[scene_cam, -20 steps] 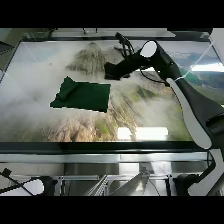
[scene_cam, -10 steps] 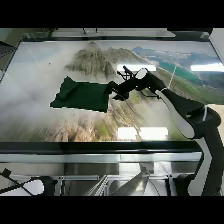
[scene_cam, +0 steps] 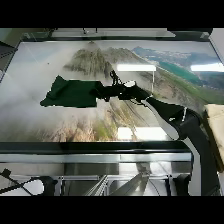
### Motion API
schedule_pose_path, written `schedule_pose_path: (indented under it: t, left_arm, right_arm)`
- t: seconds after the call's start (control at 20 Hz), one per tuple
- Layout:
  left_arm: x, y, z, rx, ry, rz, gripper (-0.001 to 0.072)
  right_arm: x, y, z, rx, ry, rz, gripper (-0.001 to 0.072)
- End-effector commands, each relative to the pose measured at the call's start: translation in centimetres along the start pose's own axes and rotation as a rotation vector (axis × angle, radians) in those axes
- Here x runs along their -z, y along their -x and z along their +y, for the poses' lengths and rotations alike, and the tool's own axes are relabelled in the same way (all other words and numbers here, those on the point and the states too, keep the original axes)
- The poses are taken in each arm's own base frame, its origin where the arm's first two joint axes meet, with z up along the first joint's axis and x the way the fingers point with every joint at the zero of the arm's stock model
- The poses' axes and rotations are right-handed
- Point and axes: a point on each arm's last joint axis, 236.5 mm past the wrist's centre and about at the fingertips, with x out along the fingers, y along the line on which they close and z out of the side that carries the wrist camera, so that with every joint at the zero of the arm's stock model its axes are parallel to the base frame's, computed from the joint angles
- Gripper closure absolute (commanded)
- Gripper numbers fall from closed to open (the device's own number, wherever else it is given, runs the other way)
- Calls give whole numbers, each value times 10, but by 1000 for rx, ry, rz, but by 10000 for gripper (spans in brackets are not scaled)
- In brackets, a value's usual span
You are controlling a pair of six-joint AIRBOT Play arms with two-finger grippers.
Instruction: Fold the shirts.
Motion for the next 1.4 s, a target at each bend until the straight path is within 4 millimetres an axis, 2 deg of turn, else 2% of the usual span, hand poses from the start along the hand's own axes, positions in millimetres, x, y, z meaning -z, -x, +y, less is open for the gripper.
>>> schedule_pose_path:
  t: [0.0,0.1,0.2,0.3,0.35,0.4,0.45,0.55,0.6,0.7,0.8,0.9,1.0,1.2,1.35]
  left_arm:
    - [2,0,-1,3,-2,10,684]
    - [4,0,-1,4,-2,15,685]
    - [5,0,-2,7,-1,23,685]
    - [7,0,-2,10,-1,29,685]
    - [7,0,-3,11,0,32,685]
    - [7,0,-3,11,1,32,685]
    - [7,0,-3,11,3,31,685]
    - [7,0,-3,11,13,32,685]
    - [7,0,-3,11,21,32,685]
    - [8,0,-3,12,28,35,685]
    - [10,0,-4,14,36,42,685]
    - [10,0,-4,14,36,42,685]
    - [9,0,-4,14,36,40,685]
    - [9,0,-4,13,35,38,685]
    - [9,0,-4,13,34,39,685]
  right_arm:
    - [-11,5,45,-115,66,-50,700]
    - [-17,36,79,-142,147,-25,701]
    - [-18,91,113,-121,183,41,700]
    - [-20,163,153,-60,259,47,700]
    - [-29,206,174,-14,311,-14,700]
    - [-46,255,189,55,345,-124,700]
    - [-65,308,195,132,343,-245,700]
    - [-96,415,191,269,312,-483,699]
    - [-105,470,181,335,291,-586,700]
    - [-113,557,153,384,154,-730,699]
    - [-112,623,120,431,57,-824,699]
    - [-100,675,97,466,-20,-894,699]
    - [-72,712,80,499,-98,-914,700]
    - [4,748,51,652,-261,-866,701]
    - [49,778,43,820,-358,-926,701]
